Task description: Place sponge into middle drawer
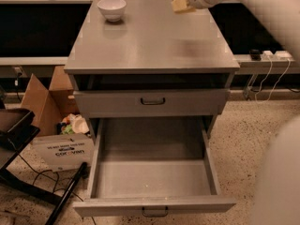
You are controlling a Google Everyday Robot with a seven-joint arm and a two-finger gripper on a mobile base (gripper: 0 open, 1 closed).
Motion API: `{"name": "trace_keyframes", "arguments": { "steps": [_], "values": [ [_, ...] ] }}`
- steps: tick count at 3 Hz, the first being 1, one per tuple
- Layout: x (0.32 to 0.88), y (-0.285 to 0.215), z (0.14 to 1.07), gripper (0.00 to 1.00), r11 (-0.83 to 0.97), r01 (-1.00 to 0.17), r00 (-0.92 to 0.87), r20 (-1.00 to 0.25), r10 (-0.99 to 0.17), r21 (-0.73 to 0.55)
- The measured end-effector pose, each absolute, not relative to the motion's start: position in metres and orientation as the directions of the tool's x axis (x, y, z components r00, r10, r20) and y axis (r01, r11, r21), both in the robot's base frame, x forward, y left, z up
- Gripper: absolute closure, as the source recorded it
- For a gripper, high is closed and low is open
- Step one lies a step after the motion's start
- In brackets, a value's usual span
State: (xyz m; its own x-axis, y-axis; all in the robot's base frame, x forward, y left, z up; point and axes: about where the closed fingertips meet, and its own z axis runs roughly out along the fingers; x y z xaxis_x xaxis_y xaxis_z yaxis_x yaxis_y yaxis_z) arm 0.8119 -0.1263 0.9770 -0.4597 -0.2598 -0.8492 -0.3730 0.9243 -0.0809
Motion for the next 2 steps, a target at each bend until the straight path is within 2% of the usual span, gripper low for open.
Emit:
{"name": "trace_keyframes", "arguments": {
  "steps": [1,2],
  "values": [
    [0.733,-0.154,1.003,1.0,0.948,-0.307,-0.514,-0.825,-0.235,-0.079],
    [0.603,-0.174,1.013,1.0,0.979,-0.201,-0.611,-0.786,-0.096,0.037]
  ]
}}
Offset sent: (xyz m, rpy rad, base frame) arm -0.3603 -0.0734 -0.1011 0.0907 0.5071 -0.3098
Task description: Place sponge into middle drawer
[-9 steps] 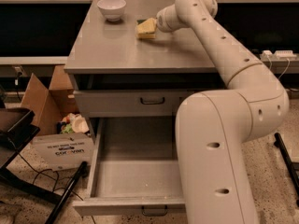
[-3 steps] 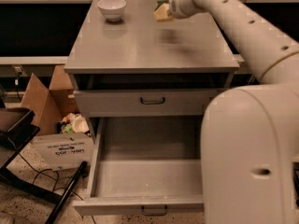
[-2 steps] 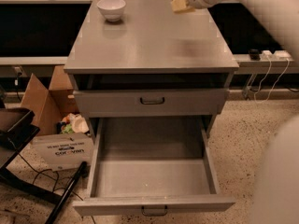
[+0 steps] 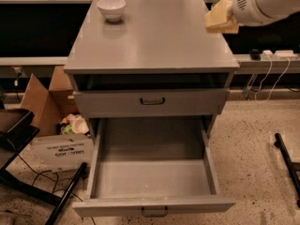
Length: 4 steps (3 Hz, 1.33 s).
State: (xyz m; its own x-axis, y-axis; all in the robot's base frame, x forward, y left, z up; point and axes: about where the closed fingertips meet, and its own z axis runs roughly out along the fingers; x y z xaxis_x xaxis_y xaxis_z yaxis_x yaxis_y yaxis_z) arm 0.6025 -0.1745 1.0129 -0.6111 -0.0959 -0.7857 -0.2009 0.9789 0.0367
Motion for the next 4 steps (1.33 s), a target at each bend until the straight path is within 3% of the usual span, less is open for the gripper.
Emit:
{"name": "trace_keyframes", "arguments": {
  "steps": [1,2,4],
  "values": [
    [0.526,-0.188,0.983,1.0,0.98,-0.125,-0.665,-0.746,0.032,0.153],
    [0.478,-0.214,0.888,1.0,0.964,-0.073,-0.703,-0.699,0.133,0.257],
    [0.503,-0.251,0.723,1.0,0.946,-0.078,-0.792,-0.596,0.133,0.315]
  ]
}}
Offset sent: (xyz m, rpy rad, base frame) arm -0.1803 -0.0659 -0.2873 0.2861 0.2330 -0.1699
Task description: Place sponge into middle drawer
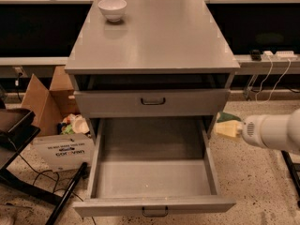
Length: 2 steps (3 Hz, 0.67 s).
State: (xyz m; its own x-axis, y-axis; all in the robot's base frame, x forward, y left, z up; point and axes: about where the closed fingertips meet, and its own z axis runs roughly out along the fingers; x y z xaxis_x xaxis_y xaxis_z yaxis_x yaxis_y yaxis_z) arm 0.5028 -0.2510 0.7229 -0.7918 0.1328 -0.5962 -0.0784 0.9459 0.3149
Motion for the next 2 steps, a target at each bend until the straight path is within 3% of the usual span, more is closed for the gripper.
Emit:
{"name": "trace_keyframes", "arguments": {
  "steps": [2],
  "values": [
    [0.5142,-0.2343,0.6997,1.0,0.941,-0.11,-0.812,-0.574,0.101,0.32]
  ]
}}
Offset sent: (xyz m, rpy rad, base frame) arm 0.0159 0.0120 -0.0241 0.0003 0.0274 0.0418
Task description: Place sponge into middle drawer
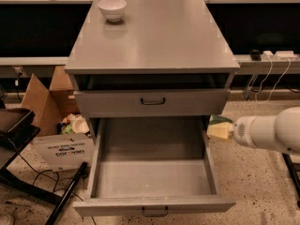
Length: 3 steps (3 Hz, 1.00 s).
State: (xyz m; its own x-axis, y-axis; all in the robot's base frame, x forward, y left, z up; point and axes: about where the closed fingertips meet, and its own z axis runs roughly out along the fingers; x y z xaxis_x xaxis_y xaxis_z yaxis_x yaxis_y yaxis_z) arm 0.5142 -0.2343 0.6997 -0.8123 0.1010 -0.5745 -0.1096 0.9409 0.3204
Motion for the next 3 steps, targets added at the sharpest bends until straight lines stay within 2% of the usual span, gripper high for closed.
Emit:
{"name": "trace_keyframes", "arguments": {
  "steps": [1,2,3],
  "values": [
    [0.516,-0.196,0.669,1.0,0.928,-0.157,-0.837,-0.544,0.056,0.337],
    [0.51,-0.115,0.579,1.0,0.888,-0.212,-0.883,-0.47,0.005,0.408],
    [0.509,-0.072,0.519,1.0,0.857,-0.223,-0.902,-0.431,-0.001,0.464]
  ]
}}
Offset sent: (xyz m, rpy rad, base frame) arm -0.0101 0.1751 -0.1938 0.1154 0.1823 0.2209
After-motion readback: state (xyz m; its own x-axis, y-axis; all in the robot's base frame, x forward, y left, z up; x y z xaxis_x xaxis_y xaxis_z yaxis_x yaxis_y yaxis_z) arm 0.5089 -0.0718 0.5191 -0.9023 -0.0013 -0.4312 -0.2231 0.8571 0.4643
